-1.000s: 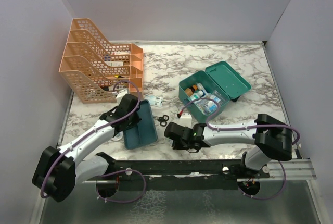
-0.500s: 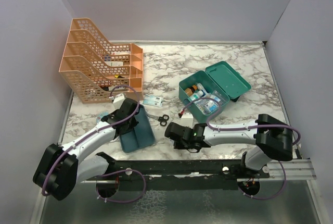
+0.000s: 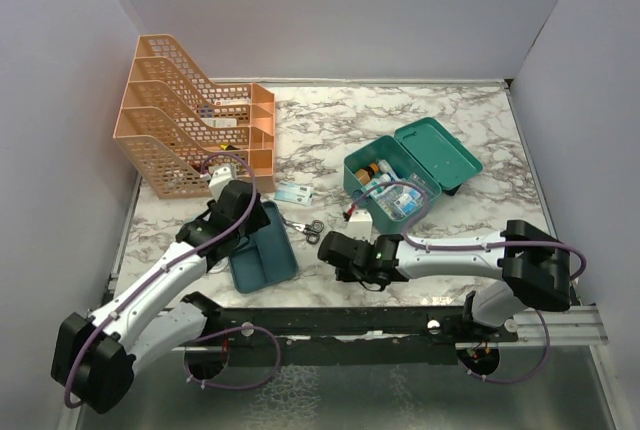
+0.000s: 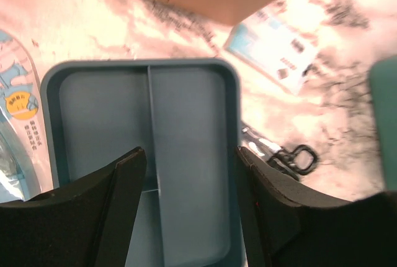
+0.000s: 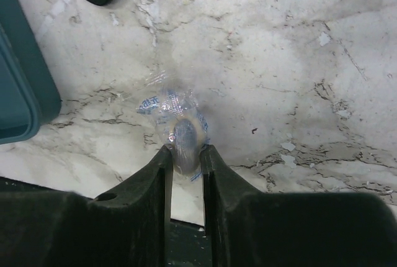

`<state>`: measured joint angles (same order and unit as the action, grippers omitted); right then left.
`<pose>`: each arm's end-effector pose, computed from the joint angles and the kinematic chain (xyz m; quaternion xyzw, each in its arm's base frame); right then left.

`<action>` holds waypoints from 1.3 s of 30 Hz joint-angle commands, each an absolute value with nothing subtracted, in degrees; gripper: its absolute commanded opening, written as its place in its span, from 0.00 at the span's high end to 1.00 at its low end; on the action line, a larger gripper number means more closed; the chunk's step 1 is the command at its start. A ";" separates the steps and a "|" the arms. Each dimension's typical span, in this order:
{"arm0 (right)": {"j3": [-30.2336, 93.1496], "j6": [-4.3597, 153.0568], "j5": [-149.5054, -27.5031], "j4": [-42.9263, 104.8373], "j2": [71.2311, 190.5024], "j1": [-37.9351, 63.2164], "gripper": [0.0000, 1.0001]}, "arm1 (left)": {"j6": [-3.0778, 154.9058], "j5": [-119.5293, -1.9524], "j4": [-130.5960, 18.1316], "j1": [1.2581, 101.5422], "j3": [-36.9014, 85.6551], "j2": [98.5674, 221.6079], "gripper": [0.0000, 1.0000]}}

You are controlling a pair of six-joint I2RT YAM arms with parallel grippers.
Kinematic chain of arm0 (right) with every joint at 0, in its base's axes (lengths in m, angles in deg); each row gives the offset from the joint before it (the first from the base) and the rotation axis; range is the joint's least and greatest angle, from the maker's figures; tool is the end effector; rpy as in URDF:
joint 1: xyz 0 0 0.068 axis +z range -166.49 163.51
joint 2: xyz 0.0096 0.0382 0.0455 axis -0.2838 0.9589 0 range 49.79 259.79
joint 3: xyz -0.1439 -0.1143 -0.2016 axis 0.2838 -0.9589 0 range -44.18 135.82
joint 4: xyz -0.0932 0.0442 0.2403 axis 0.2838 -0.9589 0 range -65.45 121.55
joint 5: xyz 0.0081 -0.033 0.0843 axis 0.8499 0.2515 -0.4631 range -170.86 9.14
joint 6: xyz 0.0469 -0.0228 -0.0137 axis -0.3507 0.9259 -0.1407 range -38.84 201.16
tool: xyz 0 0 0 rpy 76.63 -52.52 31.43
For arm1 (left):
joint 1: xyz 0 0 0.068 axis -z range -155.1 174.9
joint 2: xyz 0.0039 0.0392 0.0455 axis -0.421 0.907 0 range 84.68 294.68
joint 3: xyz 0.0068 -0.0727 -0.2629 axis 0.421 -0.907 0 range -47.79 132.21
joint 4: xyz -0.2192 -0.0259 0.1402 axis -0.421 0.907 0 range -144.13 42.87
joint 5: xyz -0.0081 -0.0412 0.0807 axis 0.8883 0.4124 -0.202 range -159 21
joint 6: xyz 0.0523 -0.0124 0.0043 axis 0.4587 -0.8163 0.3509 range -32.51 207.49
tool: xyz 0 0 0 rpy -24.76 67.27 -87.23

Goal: Organize the medicine kit

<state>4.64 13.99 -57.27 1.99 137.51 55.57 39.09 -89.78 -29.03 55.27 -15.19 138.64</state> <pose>0.0989 0.2592 0.1709 -0.0028 0.9624 0.1014 0.2520 0.1692 -0.0846 0.2158 -0.2092 0.8917 -0.1021 0.3882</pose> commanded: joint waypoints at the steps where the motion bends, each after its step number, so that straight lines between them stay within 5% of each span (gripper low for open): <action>1: 8.85 18.42 -55.20 3.72 137.08 55.88 0.88 | 42.07 -91.43 -24.97 54.97 -9.91 133.84 0.38; 17: 39.99 34.43 -69.70 15.70 161.88 55.91 0.87 | 52.71 -116.02 -14.81 54.93 11.05 117.92 0.36; 39: 60.94 34.11 -62.88 7.82 180.91 55.26 0.84 | 53.90 -115.25 -14.23 54.99 10.04 115.35 0.36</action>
<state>57.34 33.79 -66.62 11.52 177.77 55.50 52.58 -114.26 -14.93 55.23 10.42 115.86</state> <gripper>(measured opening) 0.178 0.640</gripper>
